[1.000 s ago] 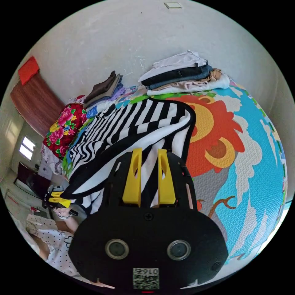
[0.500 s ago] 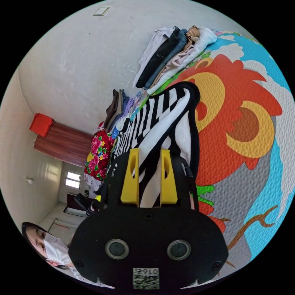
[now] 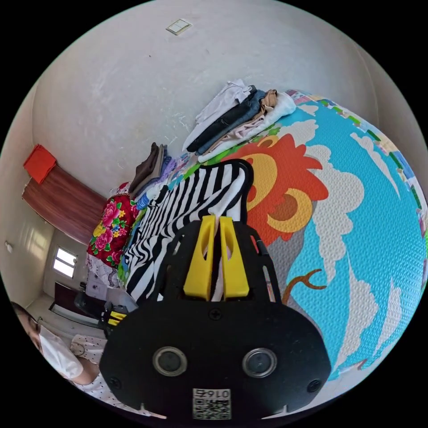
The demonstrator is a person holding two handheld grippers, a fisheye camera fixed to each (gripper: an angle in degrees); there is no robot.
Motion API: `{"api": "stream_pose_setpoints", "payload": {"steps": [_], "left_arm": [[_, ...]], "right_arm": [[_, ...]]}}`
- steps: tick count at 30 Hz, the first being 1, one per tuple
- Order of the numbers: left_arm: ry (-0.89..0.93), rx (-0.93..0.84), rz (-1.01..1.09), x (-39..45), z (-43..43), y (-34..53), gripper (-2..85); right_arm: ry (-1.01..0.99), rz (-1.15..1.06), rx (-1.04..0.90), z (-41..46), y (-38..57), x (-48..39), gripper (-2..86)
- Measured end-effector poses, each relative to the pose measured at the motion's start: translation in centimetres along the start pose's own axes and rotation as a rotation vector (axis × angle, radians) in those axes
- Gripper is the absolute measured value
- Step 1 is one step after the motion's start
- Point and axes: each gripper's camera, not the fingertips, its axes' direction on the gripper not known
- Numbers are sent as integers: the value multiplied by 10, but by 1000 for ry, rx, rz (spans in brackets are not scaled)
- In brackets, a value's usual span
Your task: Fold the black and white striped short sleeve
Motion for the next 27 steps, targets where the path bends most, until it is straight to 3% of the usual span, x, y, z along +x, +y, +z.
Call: {"api": "stream_pose_setpoints", "payload": {"steps": [5, 12, 20, 24, 27], "left_arm": [[-54, -240, 49, 25, 60, 0, -9], [-136, -73, 66, 45, 38, -3, -9], [-58, 101, -84, 31, 20, 5, -9], [11, 63, -6, 47, 27, 1, -8], [128, -46, 208, 81, 43, -2, -6]], "right_arm": [[185, -51, -108, 16, 10, -6, 36], [288, -62, -79, 12, 26, -10, 76], [87, -196, -169, 0, 61, 7, 86], [-148, -198, -155, -10, 72, 31, 86], [-156, -252, -172, -15, 86, 38, 86]]}}
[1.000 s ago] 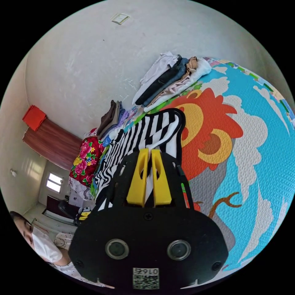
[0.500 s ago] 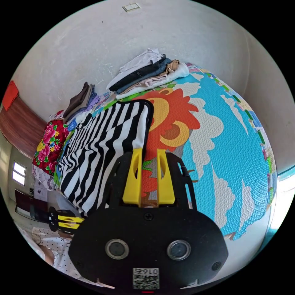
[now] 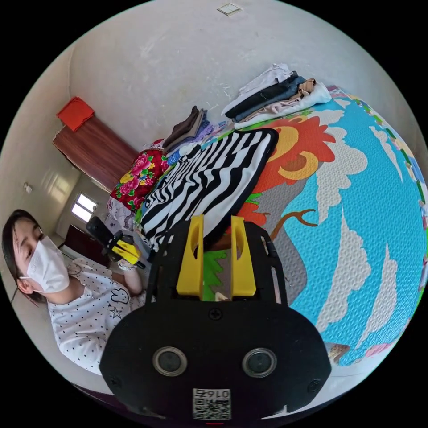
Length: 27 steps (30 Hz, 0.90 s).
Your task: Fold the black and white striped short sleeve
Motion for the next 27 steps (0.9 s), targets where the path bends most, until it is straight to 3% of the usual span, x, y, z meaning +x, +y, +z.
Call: {"api": "stream_pose_setpoints", "payload": {"steps": [2, 7, 13, 17, 20, 22, 25, 27], "left_arm": [[48, -73, 94, 19, 17, -7, 0], [-387, -133, 91, 39, 60, -23, 43], [-603, -233, 217, 60, 99, -39, 80], [-774, -292, 204, 57, 113, -38, 24], [-643, -124, 6, 35, 75, -38, 7], [-427, 70, -200, 1, 33, -30, 0], [-198, 240, -345, -38, -3, -12, -4], [-166, 292, -390, -52, -16, -2, -5]], "right_arm": [[64, -57, -32, 0, 10, -4, 86], [165, -107, -44, -4, 29, -5, 87], [136, -85, -27, -11, 36, 12, 84], [137, -101, -32, -12, 38, 17, 84], [128, -105, -49, -10, 37, 20, 84], [103, -91, -48, -8, 35, 25, 85], [18, -39, -52, -4, 27, 37, 89], [-13, -12, -76, 2, 21, 47, 89]]}}
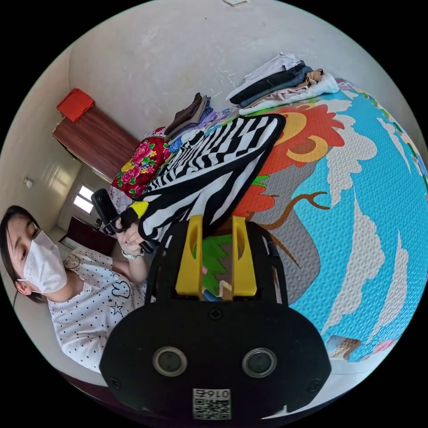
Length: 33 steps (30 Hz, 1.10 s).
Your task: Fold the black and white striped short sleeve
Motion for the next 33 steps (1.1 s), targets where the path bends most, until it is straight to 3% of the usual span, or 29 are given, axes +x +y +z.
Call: {"api": "stream_pose_setpoints", "payload": {"steps": [14, 20, 23, 25, 33], "left_arm": [[-107, 7, 84, 7, 3, 3, -7], [-151, 10, 98, 7, 7, 6, -7], [-144, 15, 87, 3, 6, 6, -7], [-147, 19, 84, 1, 7, 6, -7], [-142, -13, 109, 6, 21, 8, -7]], "right_arm": [[113, -38, -56, 8, -23, 7, 6], [30, -59, 19, -31, -12, 18, 24], [26, -153, -80, -29, -8, 11, 121], [54, -192, -112, -27, -9, 7, 133], [38, -147, -151, -25, -40, 19, 58]]}}
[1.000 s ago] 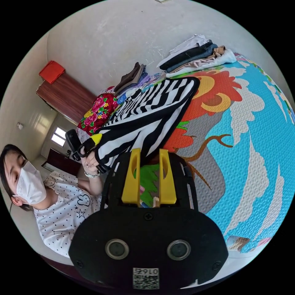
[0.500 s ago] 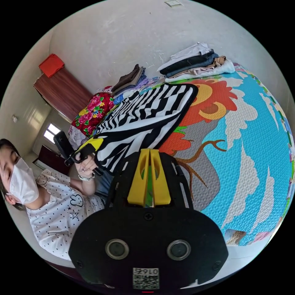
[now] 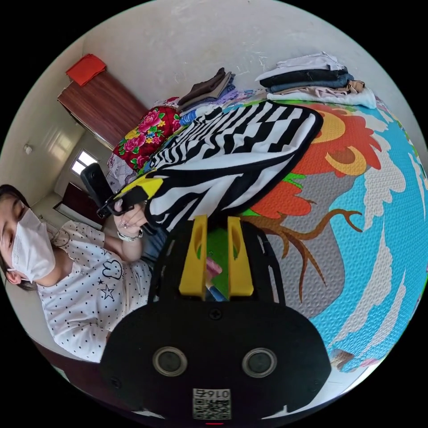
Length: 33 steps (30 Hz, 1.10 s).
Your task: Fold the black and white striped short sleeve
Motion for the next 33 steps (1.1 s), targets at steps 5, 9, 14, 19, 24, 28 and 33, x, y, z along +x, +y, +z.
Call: {"api": "stream_pose_setpoints", "payload": {"steps": [5, 9, 14, 19, 24, 28, 33], "left_arm": [[22, -37, 33, 12, 14, 3, -6], [48, -94, 65, 27, 36, 7, -4], [11, -187, 112, 49, 65, 15, 12], [-30, -283, 179, 68, 86, 25, 42], [18, -239, 136, 62, 72, 22, 42], [-31, -142, 120, 54, 52, 20, 39], [-44, -272, 132, 51, 65, 25, 43]], "right_arm": [[-8, -8, 52, -23, 1, 3, 19], [-19, -16, 130, -55, 14, 5, 13], [30, 2, 91, -69, 19, 5, 12], [81, -15, 33, -77, 16, -6, 14], [135, 1, 97, -108, 21, -18, 30], [89, 58, 370, -156, 33, -17, 84], [288, 118, 621, -191, -2, -42, 96]]}}
